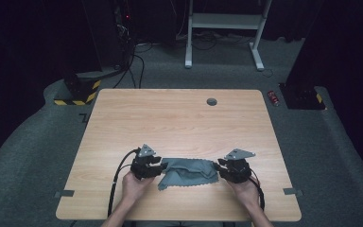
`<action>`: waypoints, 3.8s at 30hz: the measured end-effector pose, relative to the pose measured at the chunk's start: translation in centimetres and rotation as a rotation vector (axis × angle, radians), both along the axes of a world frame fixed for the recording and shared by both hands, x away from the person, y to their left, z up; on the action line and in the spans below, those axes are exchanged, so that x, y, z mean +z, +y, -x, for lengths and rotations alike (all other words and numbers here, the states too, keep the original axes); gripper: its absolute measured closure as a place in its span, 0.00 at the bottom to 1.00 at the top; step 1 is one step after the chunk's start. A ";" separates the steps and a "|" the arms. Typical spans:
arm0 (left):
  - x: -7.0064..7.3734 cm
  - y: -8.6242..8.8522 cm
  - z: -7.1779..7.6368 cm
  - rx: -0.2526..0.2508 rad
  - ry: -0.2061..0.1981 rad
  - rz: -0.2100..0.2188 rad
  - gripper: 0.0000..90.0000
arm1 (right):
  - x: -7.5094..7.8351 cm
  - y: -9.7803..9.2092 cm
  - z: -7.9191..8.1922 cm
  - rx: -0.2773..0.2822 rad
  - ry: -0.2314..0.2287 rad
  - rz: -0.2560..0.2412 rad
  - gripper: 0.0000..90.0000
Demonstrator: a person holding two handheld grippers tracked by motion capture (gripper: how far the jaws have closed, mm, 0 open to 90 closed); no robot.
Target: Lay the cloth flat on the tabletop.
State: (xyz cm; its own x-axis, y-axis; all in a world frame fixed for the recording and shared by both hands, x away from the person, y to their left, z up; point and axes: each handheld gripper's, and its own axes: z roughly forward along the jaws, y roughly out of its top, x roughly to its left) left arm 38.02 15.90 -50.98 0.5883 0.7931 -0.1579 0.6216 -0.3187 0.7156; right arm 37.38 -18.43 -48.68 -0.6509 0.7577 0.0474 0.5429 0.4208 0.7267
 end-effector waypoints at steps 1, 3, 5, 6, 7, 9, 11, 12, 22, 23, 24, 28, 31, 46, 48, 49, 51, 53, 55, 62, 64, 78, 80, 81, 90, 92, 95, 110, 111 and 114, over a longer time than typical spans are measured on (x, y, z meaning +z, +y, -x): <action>-0.1 0.0 -0.1 0.000 0.006 -0.009 0.61 | -0.1 -0.2 -0.2 -0.009 0.013 -0.012 0.72; -0.3 -0.3 -0.2 0.000 0.003 -0.024 0.61 | -0.5 -0.4 -0.7 -0.019 0.039 -0.028 0.71; -0.5 -0.6 -0.2 -0.004 0.003 -0.039 0.61 | -0.9 -0.4 -1.1 -0.021 0.056 -0.031 0.70; -0.6 -0.7 -0.2 -0.003 0.002 -0.045 0.61 | -1.1 -0.3 -1.2 -0.023 0.068 -0.034 0.71; -0.6 -0.8 -0.1 -0.005 -0.008 -0.061 0.61 | -1.3 -0.2 -1.4 -0.019 0.073 -0.030 0.73; -0.6 -1.0 -0.1 -0.012 -0.013 -0.071 0.64 | -1.4 -0.1 -1.4 -0.005 0.077 -0.019 0.84; -0.5 -1.2 0.2 -0.032 -0.025 -0.097 0.73 | -1.3 0.2 -1.2 0.011 0.050 0.000 0.95; -0.5 -1.2 0.2 -0.032 -0.025 -0.097 0.76 | -1.3 0.2 -1.2 0.011 0.050 0.000 0.95; -0.4 -1.8 0.9 -0.096 -0.066 -0.141 0.94 | -0.7 0.0 -1.2 0.012 0.023 -0.004 0.90; -0.4 -1.8 0.9 -0.098 -0.071 -0.146 0.95 | -0.7 0.0 -1.3 0.006 0.037 -0.012 0.84; -0.3 -1.8 1.0 -0.097 -0.077 -0.145 0.95 | -0.9 0.0 -1.5 0.002 0.044 -0.017 0.81; -0.1 -1.7 1.1 -0.094 -0.080 -0.141 0.94 | -1.2 0.2 -1.5 -0.002 0.065 -0.022 0.81; -0.1 -1.7 1.2 -0.094 -0.076 -0.136 0.90 | -1.4 0.6 -1.4 0.026 0.063 0.005 0.96; -0.2 -1.2 2.0 -0.104 -0.083 -0.104 0.98 | -1.6 -0.1 -2.5 -0.038 0.072 -0.086 0.77; -0.1 -1.1 2.0 -0.102 -0.085 -0.097 0.98 | -1.9 0.1 -2.7 -0.035 0.096 -0.109 0.77; -0.1 -1.1 2.0 -0.101 -0.086 -0.092 0.98 | -2.1 0.4 -2.9 -0.016 0.116 -0.109 0.84; 0.2 -1.1 2.0 -0.101 -0.093 -0.085 0.98 | -2.1 0.6 -2.9 0.005 0.109 -0.106 0.94; 0.5 -1.0 2.0 -0.103 -0.103 -0.078 0.99 | -2.0 0.7 -2.8 0.010 0.103 -0.101 0.97; 0.8 -0.9 2.1 -0.101 -0.114 -0.069 0.99 | -1.8 0.8 -2.7 0.015 0.081 -0.097 0.99; 1.8 -0.5 1.5 -0.092 -0.130 -0.045 0.99 | -0.7 0.8 -2.2 0.021 0.004 -0.063 1.00; 2.1 -0.5 1.2 -0.091 -0.143 -0.047 0.99 | -0.5 0.9 -2.2 0.022 -0.001 -0.064 0.99; 3.5 -0.4 -3.2 -0.013 -0.164 -0.032 0.99 | -1.2 0.3 -2.9 -0.040 0.086 -0.067 0.77; 3.0 -0.5 -4.5 0.006 -0.138 -0.052 0.99 | -1.7 0.1 -3.1 -0.051 0.107 -0.060 0.77; 3.0 -0.5 -4.5 0.006 -0.138 -0.052 0.99 | -1.9 0.1 -3.2 -0.059 0.116 -0.060 0.77; 1.6 -1.2 -5.8 0.018 -0.093 -0.071 0.99 | -2.6 0.9 -3.5 -0.033 0.109 0.005 0.98; 1.7 -1.0 -5.8 0.017 -0.094 -0.065 0.99 | -2.6 1.0 -3.4 -0.027 0.097 0.025 0.99; 2.1 -0.7 -5.7 0.016 -0.108 -0.044 0.99 | -2.4 1.0 -3.3 -0.029 0.073 0.031 1.00; 1.6 -0.2 -6.8 0.067 -0.123 0.007 0.99 | 0.7 1.1 -6.6 -0.090 -0.033 0.094 1.00; 1.5 -0.2 -7.1 0.069 -0.117 0.001 0.99 | 0.8 1.3 -7.2 -0.103 -0.034 0.110 1.00; 1.5 -0.4 -7.8 0.070 -0.106 -0.032 0.99 | 1.0 2.1 -9.0 -0.128 -0.038 0.150 1.00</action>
